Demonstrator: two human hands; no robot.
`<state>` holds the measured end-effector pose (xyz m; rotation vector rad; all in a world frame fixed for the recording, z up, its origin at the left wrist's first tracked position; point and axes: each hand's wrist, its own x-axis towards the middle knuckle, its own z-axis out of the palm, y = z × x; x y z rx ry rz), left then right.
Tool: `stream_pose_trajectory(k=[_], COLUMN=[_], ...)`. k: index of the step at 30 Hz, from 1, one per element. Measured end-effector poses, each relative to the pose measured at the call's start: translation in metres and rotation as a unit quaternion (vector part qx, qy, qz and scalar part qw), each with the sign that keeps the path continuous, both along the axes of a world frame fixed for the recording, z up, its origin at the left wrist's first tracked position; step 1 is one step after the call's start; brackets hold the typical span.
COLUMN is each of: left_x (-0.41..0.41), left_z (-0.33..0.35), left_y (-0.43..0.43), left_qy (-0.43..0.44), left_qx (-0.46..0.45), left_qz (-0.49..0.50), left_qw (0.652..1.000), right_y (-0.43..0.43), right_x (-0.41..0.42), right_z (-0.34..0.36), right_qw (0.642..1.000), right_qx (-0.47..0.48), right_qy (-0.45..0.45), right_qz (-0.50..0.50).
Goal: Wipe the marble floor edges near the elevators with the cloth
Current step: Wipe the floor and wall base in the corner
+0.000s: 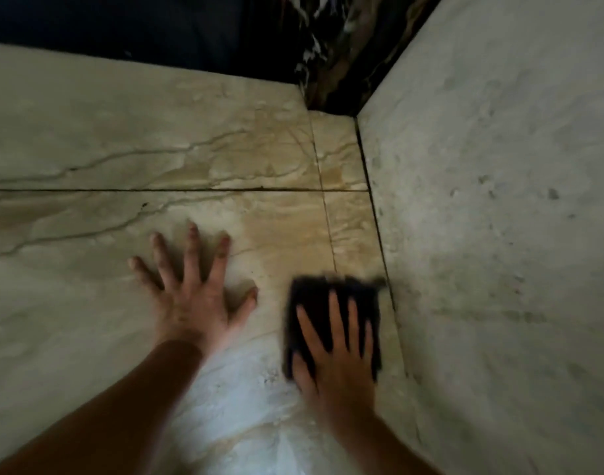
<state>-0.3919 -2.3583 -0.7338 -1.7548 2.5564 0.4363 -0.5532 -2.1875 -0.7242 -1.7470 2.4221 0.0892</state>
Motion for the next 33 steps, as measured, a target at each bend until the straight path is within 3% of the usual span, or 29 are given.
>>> stream_pose_trajectory(k=[3,7,11,13,17,19,22,28,30,33], left_x=[-0.002,-0.001,-0.002,-0.001,0.001,-0.002,-0.001,0.001,0.003,0.003], left_z=[-0.002,-0.004,0.000,0.004,0.006,0.006,0.010,0.018,0.012,0.007], left_y=[-0.003,-0.001,-0.002,-0.003,-0.006,-0.006,-0.007,-0.005,-0.006,-0.003], left_qy=[-0.002,-0.014,-0.004,-0.002,0.021,0.030,0.026,0.039,0.053,0.077], left_qx=[-0.004,-0.013,-0.009,0.004,0.017,0.025,0.039,0.056,0.041,0.033], left_qz=[0.003,-0.007,0.004,0.001,0.004,0.003,0.009,0.015,0.016,0.011], left_qw=[1.000,1.000,1.000,1.000,1.000,0.999,0.999,0.998,0.998,0.996], right_y=[-0.009,-0.190,-0.315,-0.308,-0.195,-0.173,-0.263,-0.476,-0.485,-0.408], right_x=[-0.015,-0.053,-0.063,-0.067,-0.044,-0.047,-0.054,-0.054,-0.060,-0.049], right_z=[0.000,0.005,0.003,0.008,0.002,0.002,-0.003,-0.003,0.001,0.003], right_qw=[0.999,0.998,0.992,0.991,0.996,0.994,0.987,0.987,0.988,0.988], right_qx=[0.016,0.007,0.102,0.100,0.000,0.002,0.052,0.121,0.117,0.064], right_qy=[-0.009,-0.037,-0.070,-0.059,-0.012,0.000,-0.040,-0.063,-0.048,-0.003], right_qz=[0.046,0.040,0.024,0.059,0.093,0.110,0.145,0.088,0.089,0.143])
